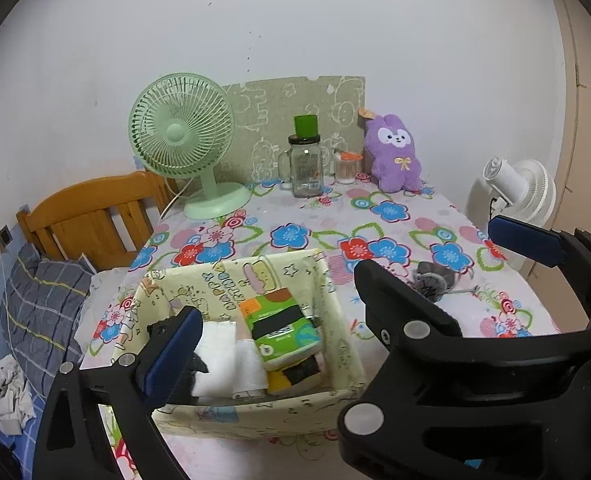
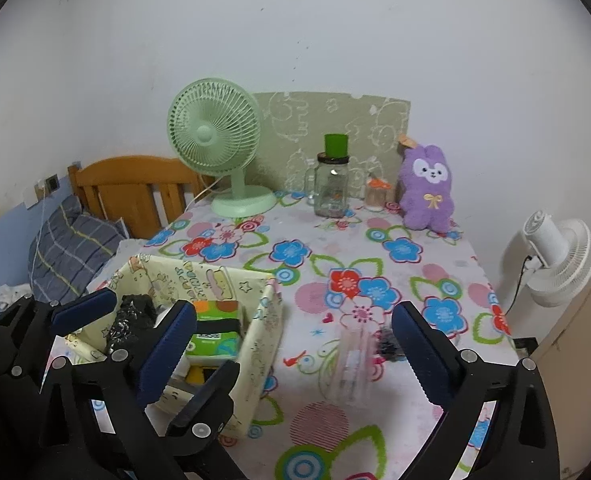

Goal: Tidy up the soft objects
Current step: 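Move both open tools back toward the clear tube and grey pouch, then grasp the clear plastic tube with the left tool while the right tool grasps the grey drawstring pouch, then carry the clear tube with the left tool while the right tool carries the grey pouch to the box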

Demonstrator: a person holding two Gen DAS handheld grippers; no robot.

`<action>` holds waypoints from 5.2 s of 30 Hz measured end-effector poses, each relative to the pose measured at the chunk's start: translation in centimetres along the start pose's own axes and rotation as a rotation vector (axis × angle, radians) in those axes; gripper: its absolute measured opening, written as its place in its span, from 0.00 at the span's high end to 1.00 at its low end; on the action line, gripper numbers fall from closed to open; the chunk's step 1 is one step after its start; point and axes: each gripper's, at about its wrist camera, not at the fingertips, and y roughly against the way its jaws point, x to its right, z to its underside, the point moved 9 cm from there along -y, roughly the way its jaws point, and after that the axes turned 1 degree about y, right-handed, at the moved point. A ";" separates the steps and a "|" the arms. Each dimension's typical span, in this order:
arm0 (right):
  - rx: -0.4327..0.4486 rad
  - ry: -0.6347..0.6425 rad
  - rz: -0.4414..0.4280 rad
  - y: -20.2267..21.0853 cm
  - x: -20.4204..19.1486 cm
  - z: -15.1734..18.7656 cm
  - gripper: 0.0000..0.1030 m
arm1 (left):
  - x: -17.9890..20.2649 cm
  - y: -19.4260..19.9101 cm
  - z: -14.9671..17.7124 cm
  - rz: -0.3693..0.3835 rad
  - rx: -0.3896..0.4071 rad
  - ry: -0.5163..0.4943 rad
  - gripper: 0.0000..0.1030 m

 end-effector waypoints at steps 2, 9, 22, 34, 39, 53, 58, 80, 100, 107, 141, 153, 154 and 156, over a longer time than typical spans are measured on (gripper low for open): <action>0.007 -0.003 0.010 0.5 0.5 0.0 0.03 | 0.6 0.2 -0.1 0.011 0.003 0.001 0.04; 0.027 -0.019 0.037 1.9 2.4 0.3 0.02 | 2.7 0.7 -0.2 0.033 0.013 -0.020 0.02; 0.019 -0.052 0.079 2.6 5.9 1.5 0.02 | 6.4 0.2 -0.2 0.076 0.004 -0.036 0.02; 0.008 -0.087 0.096 1.8 8.9 2.3 0.02 | 9.2 -1.3 -0.4 0.095 -0.001 -0.061 0.02; -0.006 -0.091 0.105 1.2 10.1 2.7 0.02 | 10.1 -2.2 -0.3 0.107 -0.011 -0.059 0.02; -0.028 -0.097 0.116 -0.9 12.2 3.5 0.02 | 11.7 -4.6 0.0 0.118 -0.035 -0.060 0.03; -0.050 -0.105 0.123 -1.9 13.0 4.0 0.02 | 12.3 -5.8 0.3 0.130 -0.063 -0.061 0.06; -0.131 -0.113 0.137 -6.7 14.9 6.1 0.02 | 13.3 -10.5 2.2 0.154 -0.173 -0.022 0.22; -0.245 -0.094 0.103 -11.0 14.7 8.3 0.02 | 12.2 -14.8 5.3 0.159 -0.321 -0.003 0.43; -0.261 -0.075 0.086 -11.9 14.2 8.4 0.02 | 11.8 -15.1 5.4 0.152 -0.325 0.009 0.59; -0.358 -0.161 0.038 -16.0 13.7 9.6 0.43 | 10.5 -17.0 4.2 0.078 -0.302 0.033 0.66; -0.352 -0.142 0.067 -14.0 13.9 9.9 0.50 | 11.3 -15.5 4.8 0.092 -0.307 0.014 0.67; -0.350 -0.143 0.070 -13.8 13.9 9.9 0.50 | 11.4 -15.4 4.8 0.093 -0.306 0.014 0.67; -0.345 -0.143 0.078 -13.3 14.0 9.9 0.50 | 11.4 -15.1 4.9 0.092 -0.308 0.015 0.67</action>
